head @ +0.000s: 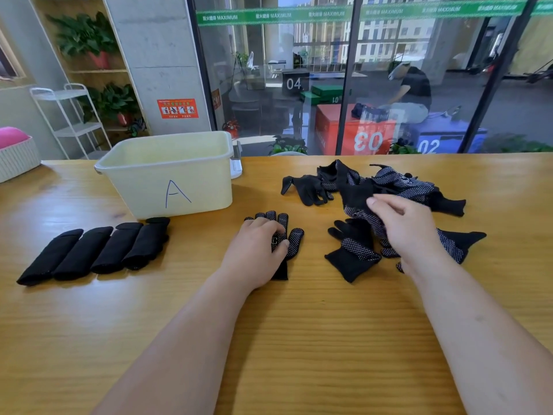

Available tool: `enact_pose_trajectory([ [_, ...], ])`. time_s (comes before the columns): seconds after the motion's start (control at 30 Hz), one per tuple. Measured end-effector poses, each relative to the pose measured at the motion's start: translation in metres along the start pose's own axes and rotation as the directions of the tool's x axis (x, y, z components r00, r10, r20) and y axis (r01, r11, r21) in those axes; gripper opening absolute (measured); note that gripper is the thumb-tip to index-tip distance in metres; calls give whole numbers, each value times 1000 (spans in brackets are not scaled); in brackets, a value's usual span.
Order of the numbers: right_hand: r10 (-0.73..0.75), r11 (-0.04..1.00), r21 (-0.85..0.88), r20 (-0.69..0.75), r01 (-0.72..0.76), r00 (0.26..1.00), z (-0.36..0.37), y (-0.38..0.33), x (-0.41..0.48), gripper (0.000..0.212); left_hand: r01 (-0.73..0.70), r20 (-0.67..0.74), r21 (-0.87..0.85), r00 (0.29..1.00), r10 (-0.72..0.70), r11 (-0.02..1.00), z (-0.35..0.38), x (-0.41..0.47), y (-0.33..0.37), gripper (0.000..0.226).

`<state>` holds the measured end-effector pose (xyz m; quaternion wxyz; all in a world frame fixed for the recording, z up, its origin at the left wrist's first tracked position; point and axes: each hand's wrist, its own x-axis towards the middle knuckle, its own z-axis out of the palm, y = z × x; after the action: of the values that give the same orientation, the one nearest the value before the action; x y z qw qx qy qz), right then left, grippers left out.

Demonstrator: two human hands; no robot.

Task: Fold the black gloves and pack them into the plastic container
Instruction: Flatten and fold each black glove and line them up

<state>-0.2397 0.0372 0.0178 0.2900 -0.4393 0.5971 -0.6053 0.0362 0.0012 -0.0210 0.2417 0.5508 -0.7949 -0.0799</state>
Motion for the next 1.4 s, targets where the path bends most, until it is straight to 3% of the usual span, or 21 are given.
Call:
enact_pose_trajectory([
  [0.13, 85, 990, 127, -197, -60, 977, -13, 4, 10, 25, -16, 3, -23, 1000, 17, 1000, 0, 0, 1, 36],
  [0.33, 107, 993, 69, -112, -100, 988, -24, 13, 15, 29, -82, -16, -83, 997, 81, 993, 1, -1, 1, 35],
  [0.5, 35, 999, -4, -34, -35, 999, -22, 4, 8, 11, -332, -51, -147, 943, 328, 932, 0, -5, 19, 36],
  [0.6, -22, 999, 29, -45, 23, 999, -21, 0, 7, 11, -492, 53, -176, 860, 507, 853, 10, -10, 37, 43],
  [0.67, -19, 987, 159, -32, 24, 999, -23, -2, 8, 24, -535, 137, -162, 820, 556, 829, 17, -14, 46, 47],
  [0.73, 32, 912, 409, 0, -29, 999, -26, -6, 9, 32, -552, 173, -99, 810, 561, 828, 19, -16, 51, 48],
  [0.8, 86, 830, 553, 11, -78, 996, -30, -6, 11, 24, -544, 176, -29, 823, 540, 839, 17, -15, 49, 48],
  [0.9, 142, 837, 532, 13, -127, 990, -31, 0, 14, 7, -483, 182, 68, 866, 465, 873, 15, -12, 41, 51],
  [1.0, 140, 889, 436, 26, -137, 990, -27, 3, 13, 6, -414, 145, 185, 908, 392, 891, 16, -12, 38, 54],
  [1.1, 98, 875, 475, 19, -96, 995, -23, 0, 8, 6, -377, 110, 244, 926, 361, 893, 18, -11, 42, 57],
  [1.2, -5, 773, 634, 49, -27, 999, -18, -10, 0, 14, -477, 186, 107, 871, 454, 872, 22, -12, 51, 61],
  [1.27, -51, 675, 735, 139, -68, 989, -10, -17, -7, 20, -515, 216, -29, 834, 508, 857, 25, -12, 59, 61],
  [1.33, -65, 623, 764, 267, -170, 962, -1, -18, -15, 25, -494, 149, -84, 853, 501, 866, 22, -11, 60, 53],
  [1.4, -54, 647, 717, 382, -259, 923, 8, -15, -20, 21, -434, 7, -46, 900, 435, 900, 13, -11, 54, 35],
])
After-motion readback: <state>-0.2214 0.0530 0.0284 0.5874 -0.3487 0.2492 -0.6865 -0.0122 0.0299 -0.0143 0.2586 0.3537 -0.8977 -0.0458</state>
